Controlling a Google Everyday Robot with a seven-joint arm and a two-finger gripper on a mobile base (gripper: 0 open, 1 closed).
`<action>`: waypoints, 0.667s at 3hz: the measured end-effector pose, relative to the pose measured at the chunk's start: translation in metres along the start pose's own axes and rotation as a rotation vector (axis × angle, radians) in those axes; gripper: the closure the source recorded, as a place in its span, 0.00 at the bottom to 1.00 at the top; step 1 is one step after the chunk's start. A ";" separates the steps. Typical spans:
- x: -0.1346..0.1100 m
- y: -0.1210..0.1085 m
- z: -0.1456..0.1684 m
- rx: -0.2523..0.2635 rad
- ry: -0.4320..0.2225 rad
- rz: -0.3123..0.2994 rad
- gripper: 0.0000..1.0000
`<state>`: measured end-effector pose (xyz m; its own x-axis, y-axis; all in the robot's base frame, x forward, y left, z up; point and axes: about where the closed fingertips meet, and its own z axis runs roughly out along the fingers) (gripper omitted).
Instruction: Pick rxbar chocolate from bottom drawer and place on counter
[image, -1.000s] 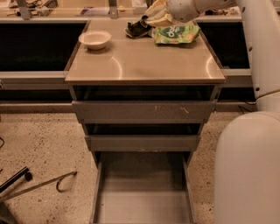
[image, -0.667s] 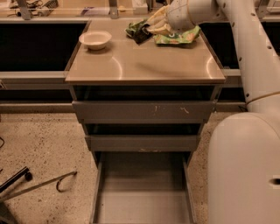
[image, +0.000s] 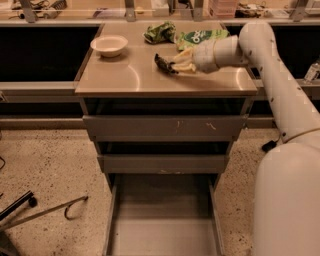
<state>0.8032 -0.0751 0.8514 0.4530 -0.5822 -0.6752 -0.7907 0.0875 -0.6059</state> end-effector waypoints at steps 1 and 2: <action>0.007 0.038 0.026 -0.073 -0.015 0.029 0.86; 0.005 0.037 0.027 -0.075 -0.014 0.027 0.62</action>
Offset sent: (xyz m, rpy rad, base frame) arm -0.0162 0.0203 -0.0382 -0.0095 0.0644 0.0457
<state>0.7871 -0.0534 0.8140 0.4363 -0.5694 -0.6967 -0.8309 0.0423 -0.5548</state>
